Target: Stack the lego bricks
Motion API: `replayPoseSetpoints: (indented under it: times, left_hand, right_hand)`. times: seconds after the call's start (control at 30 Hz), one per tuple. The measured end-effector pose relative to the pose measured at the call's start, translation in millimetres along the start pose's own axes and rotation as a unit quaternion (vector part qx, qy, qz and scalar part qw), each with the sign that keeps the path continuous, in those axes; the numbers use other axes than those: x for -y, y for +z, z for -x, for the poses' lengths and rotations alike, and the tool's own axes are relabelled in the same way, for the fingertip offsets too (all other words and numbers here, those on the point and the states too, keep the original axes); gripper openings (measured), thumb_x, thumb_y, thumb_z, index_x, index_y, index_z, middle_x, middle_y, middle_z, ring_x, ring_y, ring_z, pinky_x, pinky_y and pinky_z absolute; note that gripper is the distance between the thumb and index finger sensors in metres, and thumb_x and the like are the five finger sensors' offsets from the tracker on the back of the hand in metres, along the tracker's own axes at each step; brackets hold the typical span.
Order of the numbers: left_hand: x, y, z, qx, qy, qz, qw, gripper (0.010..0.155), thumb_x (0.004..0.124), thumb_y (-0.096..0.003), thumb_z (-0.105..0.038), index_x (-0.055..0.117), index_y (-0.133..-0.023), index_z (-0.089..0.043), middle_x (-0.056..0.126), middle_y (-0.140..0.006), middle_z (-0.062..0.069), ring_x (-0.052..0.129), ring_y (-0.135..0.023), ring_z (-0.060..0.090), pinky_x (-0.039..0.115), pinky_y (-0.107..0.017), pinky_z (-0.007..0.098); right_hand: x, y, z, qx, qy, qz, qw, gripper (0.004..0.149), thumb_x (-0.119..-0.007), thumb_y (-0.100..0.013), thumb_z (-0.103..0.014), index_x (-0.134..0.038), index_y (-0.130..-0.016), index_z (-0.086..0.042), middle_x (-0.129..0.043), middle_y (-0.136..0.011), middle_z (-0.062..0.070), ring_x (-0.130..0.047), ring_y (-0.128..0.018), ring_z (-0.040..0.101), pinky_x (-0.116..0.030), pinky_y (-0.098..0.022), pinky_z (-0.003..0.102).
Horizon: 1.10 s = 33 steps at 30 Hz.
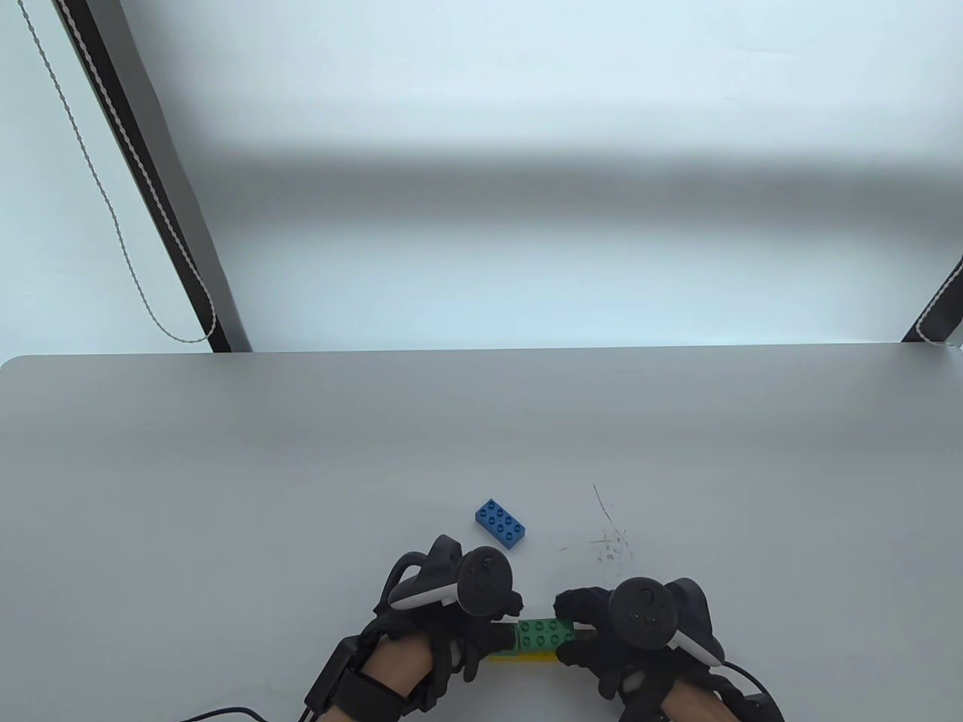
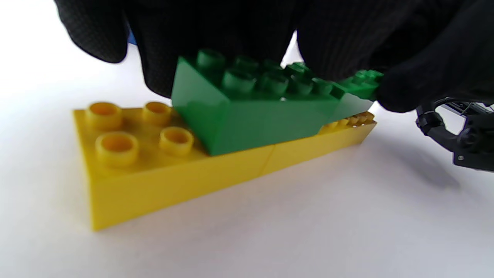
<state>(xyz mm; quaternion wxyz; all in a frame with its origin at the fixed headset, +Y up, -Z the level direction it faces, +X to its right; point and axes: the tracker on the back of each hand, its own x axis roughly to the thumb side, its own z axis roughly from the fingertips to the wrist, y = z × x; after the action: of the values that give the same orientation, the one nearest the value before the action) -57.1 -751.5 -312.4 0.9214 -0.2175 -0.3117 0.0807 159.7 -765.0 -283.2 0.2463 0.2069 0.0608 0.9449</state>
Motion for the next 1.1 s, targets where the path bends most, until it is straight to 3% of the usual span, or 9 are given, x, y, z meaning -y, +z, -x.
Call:
replayPoseSetpoints:
  times: [1.1]
  left_hand:
    - [7.5,-4.6,-3.8,-0.027,0.061,0.022,0.998,0.058,0.074,-0.0419,-0.05,0.075,-0.093,-0.024,0.087,-0.094,0.008,0.085,-0.082,0.032,0.068,-0.064,0.059]
  right_hand:
    - [-6.2,-2.9,-5.6,0.0,0.017,-0.018,1.0,0.064,-0.098,-0.026,-0.04,-0.073,-0.082,-0.021,-0.09,-0.082,0.003,-0.097,-0.072,0.03,-0.079,-0.056,0.056]
